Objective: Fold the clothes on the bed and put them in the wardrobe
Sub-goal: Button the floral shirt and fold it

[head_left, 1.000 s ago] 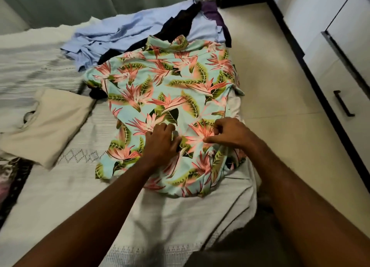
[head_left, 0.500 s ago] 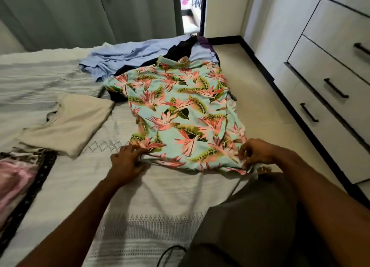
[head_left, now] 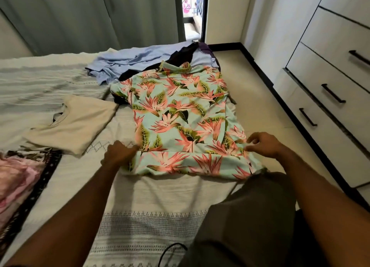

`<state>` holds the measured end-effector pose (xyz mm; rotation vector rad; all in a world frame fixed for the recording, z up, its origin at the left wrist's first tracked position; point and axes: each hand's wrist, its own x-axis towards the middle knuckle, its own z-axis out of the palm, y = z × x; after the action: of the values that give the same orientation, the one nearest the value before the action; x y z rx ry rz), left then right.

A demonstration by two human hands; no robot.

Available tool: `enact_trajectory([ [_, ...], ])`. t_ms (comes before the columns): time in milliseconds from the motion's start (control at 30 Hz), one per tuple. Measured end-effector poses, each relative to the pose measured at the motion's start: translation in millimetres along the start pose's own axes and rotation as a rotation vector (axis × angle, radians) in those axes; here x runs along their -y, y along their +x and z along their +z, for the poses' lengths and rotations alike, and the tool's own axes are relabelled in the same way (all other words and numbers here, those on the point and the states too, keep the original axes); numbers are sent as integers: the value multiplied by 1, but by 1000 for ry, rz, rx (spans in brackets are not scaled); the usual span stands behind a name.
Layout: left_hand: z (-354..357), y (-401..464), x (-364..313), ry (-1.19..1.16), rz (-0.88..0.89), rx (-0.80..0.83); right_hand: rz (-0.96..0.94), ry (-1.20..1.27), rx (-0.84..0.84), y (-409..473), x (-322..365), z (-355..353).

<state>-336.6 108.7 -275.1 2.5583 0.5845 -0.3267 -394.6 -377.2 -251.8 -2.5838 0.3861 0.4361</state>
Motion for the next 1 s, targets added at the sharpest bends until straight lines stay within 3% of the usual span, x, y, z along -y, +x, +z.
enact_trajectory([
  [67,8,-11,0,-71,-99,-11,157,107,-45,4,4,12],
  [133,10,-13,2,-159,-157,-4,292,168,40,5,5,22],
  [300,2,-18,0,-335,-133,204,285,300,-35,8,0,31],
  [400,-11,-27,-1,-728,-111,189,235,589,-62,7,3,25],
  [467,-16,-26,3,-1052,-190,277,229,626,3,4,2,21],
  [500,-16,-26,7,-1098,-191,341,236,572,62,1,1,19],
  [600,-18,-35,27,-878,-122,555,227,294,311,-15,1,15],
  [667,-16,-39,40,-709,-42,638,189,266,382,-26,1,15],
  [767,-15,-43,44,-737,92,533,149,411,301,-31,-9,14],
  [833,-21,-48,38,-932,151,475,117,543,240,-41,-7,9],
  [900,-28,-53,34,-1048,107,456,91,677,176,-46,-6,3],
  [1000,-35,-64,37,-973,63,535,145,666,198,-49,-4,-6],
])
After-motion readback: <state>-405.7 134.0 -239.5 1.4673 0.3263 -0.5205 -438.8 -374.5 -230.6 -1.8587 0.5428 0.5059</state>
